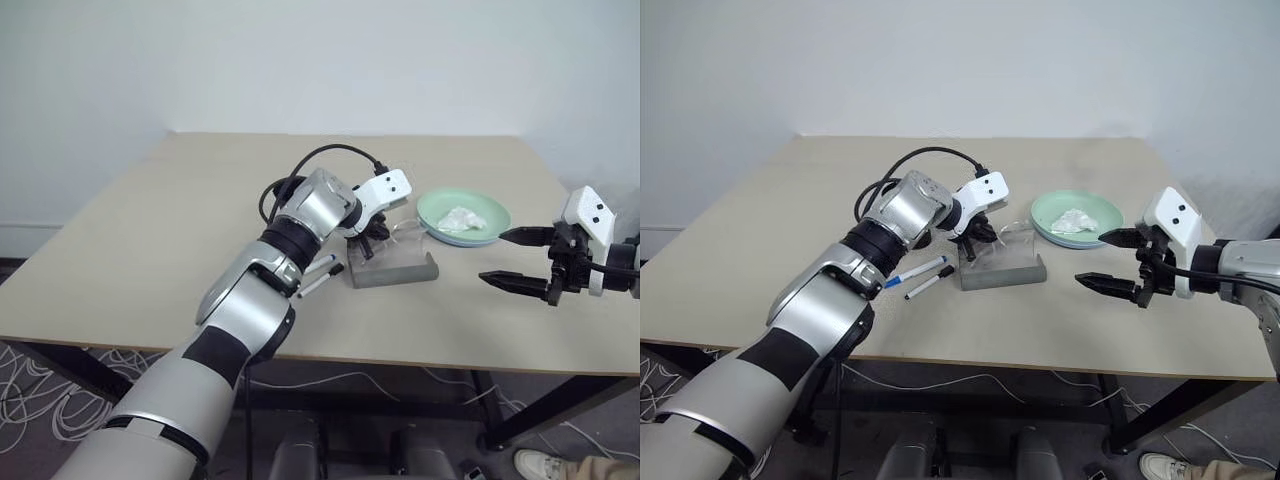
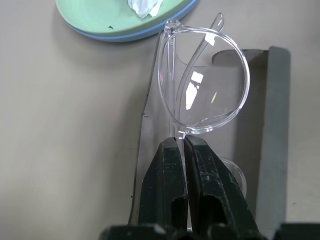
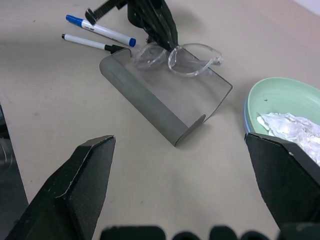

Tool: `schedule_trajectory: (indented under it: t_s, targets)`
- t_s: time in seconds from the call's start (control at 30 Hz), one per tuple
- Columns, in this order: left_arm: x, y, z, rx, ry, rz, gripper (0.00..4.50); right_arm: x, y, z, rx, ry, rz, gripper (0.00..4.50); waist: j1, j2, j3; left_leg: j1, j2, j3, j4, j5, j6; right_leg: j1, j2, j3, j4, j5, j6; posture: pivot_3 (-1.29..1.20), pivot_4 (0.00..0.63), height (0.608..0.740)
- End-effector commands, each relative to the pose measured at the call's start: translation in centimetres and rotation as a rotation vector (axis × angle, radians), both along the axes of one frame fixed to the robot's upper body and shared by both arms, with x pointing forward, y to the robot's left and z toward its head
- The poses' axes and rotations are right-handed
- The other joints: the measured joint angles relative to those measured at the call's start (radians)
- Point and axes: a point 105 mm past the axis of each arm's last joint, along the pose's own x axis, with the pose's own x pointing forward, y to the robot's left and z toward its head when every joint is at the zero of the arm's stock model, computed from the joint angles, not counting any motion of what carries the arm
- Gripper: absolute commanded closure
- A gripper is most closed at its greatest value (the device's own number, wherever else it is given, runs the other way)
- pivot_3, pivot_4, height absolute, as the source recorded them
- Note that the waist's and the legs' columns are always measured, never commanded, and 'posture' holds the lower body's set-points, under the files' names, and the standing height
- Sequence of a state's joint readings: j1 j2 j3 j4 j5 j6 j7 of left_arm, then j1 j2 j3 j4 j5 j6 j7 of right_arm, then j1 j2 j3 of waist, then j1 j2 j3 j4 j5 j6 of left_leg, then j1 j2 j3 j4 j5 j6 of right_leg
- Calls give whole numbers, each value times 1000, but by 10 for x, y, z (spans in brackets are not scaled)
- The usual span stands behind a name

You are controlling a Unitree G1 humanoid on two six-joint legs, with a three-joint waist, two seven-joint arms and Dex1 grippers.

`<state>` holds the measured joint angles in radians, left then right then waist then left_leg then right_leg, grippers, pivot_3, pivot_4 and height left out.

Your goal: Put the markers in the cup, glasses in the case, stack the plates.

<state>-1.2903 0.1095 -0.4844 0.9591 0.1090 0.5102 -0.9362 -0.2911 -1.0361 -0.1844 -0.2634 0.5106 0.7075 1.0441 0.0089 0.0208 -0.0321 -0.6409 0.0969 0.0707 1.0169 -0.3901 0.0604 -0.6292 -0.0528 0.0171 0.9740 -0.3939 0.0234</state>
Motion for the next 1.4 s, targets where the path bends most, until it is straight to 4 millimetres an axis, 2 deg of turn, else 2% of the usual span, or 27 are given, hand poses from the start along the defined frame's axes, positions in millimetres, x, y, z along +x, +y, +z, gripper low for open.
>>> schedule_trajectory:
  t_s: [0.03,0.17,0.3,0.6,0.7,0.8,0.97,1.13,1.23,1.33,1.4]
  targets:
    - [0,-3,-4,-6,-41,-27,4467,0,4,13,4,-57,15,0,0,0,0,0,0,0,0,0,0,0,0,0,0,0,0,0,0,615]
    - [-4,-4,-20,16,-25,-44,4467,-1,5,13,6,-56,16,0,0,0,0,0,0,0,0,0,0,0,0,0,0,0,0,0,0,615]
    - [-8,-5,-27,29,-15,-56,4467,-2,6,12,9,-55,17,0,0,0,0,1,0,0,0,0,0,1,0,0,0,0,0,0,0,615]
    - [-18,-10,-24,28,20,-127,4467,-2,7,11,11,-53,14,0,0,0,0,1,0,0,0,0,0,2,0,0,0,0,0,0,0,615]
    - [-21,-9,-18,19,23,-162,3887,-2,7,10,11,-52,15,0,0,0,0,1,0,0,0,0,0,2,0,-1,0,0,0,0,0,615]
    - [-22,-11,-6,-8,17,-183,2880,-1,7,10,11,-51,16,0,0,0,0,1,0,0,0,0,0,2,0,-1,0,0,0,0,0,615]
    - [-16,-14,24,-61,-59,-175,1154,-1,7,10,11,-50,20,0,0,0,0,1,0,0,0,0,0,2,0,-1,0,0,0,0,0,615]
    - [-2,-12,55,-132,-140,-111,1154,0,8,10,12,-50,25,0,0,0,0,0,0,0,0,0,0,2,0,-1,0,0,0,0,0,615]
    - [10,-8,60,-161,-173,-40,1154,0,8,10,12,-50,27,0,0,0,0,1,0,0,0,0,0,2,0,-1,0,0,0,0,0,615]
    - [22,1,50,-157,-205,43,1763,0,9,10,13,-50,30,0,0,0,0,2,0,0,0,0,1,3,0,-1,0,0,0,0,0,615]
    - [28,6,39,-143,-218,89,2379,0,9,10,13,-50,32,0,0,0,0,2,0,0,1,0,1,2,0,-1,0,0,0,0,0,615]
